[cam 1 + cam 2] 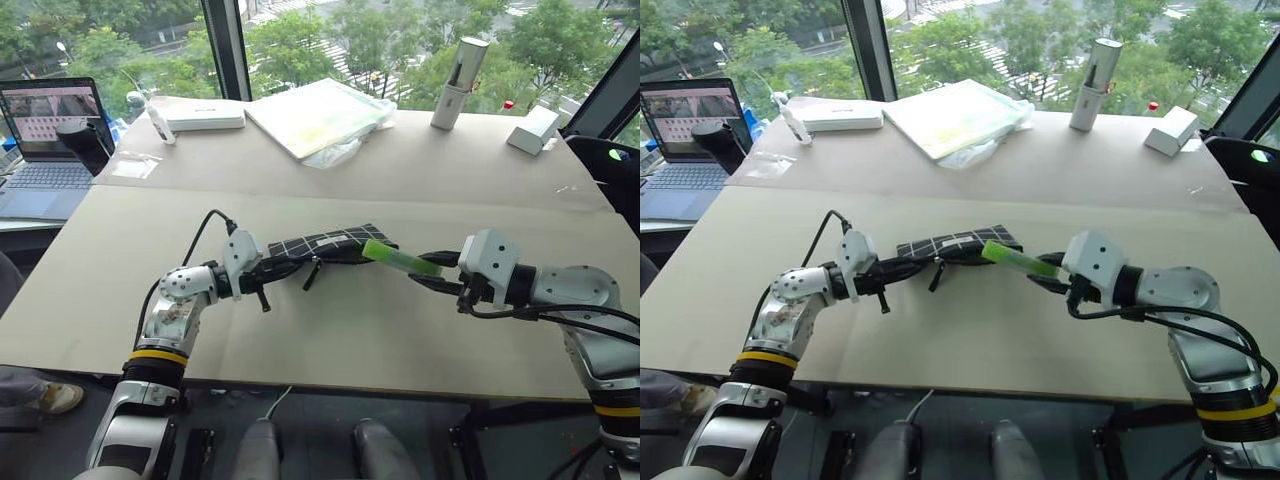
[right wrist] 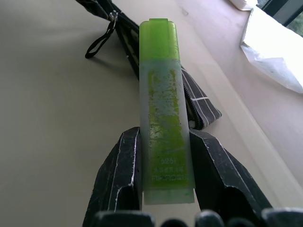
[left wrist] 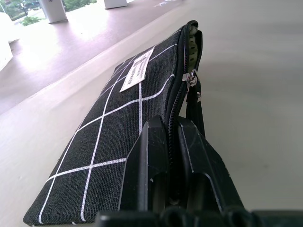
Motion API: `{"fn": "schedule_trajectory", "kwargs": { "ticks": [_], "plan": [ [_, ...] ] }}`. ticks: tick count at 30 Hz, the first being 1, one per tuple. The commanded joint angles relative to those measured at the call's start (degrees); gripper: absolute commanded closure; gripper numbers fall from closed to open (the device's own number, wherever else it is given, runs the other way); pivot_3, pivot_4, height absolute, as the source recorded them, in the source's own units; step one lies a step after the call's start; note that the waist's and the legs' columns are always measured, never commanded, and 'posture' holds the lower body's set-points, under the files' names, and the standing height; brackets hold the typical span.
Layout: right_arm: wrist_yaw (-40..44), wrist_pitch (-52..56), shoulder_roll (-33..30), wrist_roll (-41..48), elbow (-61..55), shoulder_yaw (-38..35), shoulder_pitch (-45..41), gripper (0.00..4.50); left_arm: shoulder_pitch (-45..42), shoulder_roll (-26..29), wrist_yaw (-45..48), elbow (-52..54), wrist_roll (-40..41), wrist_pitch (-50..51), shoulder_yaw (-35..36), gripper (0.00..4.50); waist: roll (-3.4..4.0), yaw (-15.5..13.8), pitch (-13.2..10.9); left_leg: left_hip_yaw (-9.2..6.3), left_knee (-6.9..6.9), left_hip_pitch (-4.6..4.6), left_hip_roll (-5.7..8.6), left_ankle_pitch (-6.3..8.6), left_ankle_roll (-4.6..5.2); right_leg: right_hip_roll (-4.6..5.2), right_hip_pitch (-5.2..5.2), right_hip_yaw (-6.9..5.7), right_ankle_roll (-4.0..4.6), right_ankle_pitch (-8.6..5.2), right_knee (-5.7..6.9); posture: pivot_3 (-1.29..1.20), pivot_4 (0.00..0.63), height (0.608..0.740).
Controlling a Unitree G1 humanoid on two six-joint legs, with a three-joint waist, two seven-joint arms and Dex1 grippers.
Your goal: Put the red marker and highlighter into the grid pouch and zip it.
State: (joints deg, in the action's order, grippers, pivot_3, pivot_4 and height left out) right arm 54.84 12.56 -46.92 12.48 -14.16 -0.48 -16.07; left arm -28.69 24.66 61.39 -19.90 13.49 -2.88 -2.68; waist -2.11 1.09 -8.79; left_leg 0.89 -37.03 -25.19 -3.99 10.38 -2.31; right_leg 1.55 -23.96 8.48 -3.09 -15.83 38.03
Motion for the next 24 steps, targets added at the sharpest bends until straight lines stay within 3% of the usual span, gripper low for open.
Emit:
{"fn": "schedule_trajectory", "kwargs": {
  "ticks": [1,24],
  "plan": [
    [-0.8,-2.6,0.0,-2.6,0.0,1.0,-2.2,3.44,-0.8,-0.1,0.0,0.4,0.5,-1.4,0.4,4.5,0.0,-0.1,0.0,0.01,0.0,0.0,0.01,0.0,0.0,0.01,-0.01,0.0,0.0,0.0,0.0,0.0,0.15,0.736],
    [-0.2,-7.6,2.3,-9.3,7.0,5.0,-6.1,3.44,-0.7,-0.3,0.2,0.1,0.0,-2.4,-0.2,4.5,0.0,-0.3,0.0,0.02,-0.02,0.0,0.01,0.0,0.0,0.01,0.0,0.0,0.0,0.0,0.0,0.0,0.15,0.736]
  ]
}}
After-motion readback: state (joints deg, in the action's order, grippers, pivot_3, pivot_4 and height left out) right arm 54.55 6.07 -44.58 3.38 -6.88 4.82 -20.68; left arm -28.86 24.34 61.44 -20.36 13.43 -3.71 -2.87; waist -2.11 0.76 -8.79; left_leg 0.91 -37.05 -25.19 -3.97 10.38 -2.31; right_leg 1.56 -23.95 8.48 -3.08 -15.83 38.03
